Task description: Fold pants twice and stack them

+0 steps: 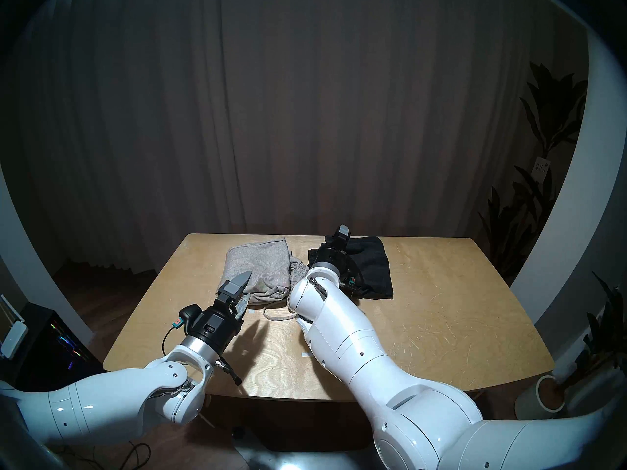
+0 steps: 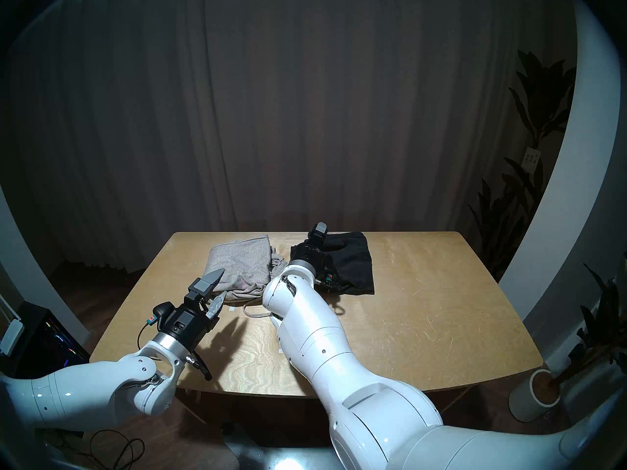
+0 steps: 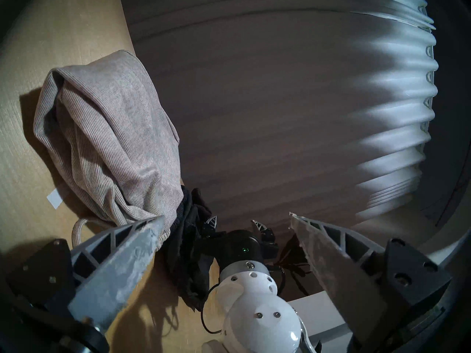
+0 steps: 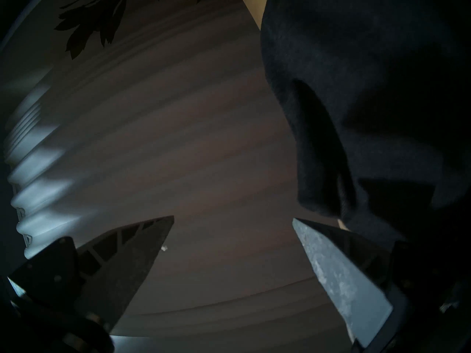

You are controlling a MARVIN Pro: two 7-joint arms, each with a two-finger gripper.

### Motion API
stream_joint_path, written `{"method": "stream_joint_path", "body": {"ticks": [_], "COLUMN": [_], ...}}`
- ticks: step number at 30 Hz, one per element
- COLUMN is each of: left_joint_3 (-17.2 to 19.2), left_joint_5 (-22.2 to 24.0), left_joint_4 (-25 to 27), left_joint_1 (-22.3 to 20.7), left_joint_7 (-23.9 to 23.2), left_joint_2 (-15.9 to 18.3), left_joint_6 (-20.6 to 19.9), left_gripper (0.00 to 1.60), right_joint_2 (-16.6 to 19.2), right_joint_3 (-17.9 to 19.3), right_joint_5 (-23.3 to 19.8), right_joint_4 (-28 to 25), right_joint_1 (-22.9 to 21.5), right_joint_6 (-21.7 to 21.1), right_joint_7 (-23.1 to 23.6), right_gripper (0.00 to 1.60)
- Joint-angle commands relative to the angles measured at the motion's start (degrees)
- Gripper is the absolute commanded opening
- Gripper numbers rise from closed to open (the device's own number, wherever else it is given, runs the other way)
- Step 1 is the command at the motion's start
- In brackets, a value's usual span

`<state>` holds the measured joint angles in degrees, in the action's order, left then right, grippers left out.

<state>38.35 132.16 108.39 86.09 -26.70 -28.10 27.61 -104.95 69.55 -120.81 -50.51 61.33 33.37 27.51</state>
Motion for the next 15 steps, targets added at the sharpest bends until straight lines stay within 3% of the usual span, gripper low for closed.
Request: {"method": "stream_joint_path", "body": {"ticks": [1, 9, 15], "left_joint_3": [0.76, 1.31, 2.00], "left_joint_5": [-0.43, -0.74, -0.97], "left_joint_4": [0.50, 0.03, -0.59], "left_joint_1": [-1.62, -2.56, -3.43], "left_joint_7": [0.01, 0.51, 0.99], "left_joint_2": [-0.88, -1.23, -1.21], "left_joint_6": [-0.25, -0.85, -1.18], "left_gripper": [1.60, 1.60, 1.60], "right_joint_2": [1.34, 5.84, 11.24], "right_joint_3": [1.52, 5.68, 9.62], "right_joint_5": [-0.57, -1.85, -1.71], "right_joint_4": [-5.38, -9.73, -12.34], "right_joint_1": [-2.51, -4.67, -5.70], "right_joint_6": [-0.92, -0.86, -0.02], "right_joint_7": [0.38, 0.19, 0.07], "right_gripper": [1.60, 1.60, 1.60]}}
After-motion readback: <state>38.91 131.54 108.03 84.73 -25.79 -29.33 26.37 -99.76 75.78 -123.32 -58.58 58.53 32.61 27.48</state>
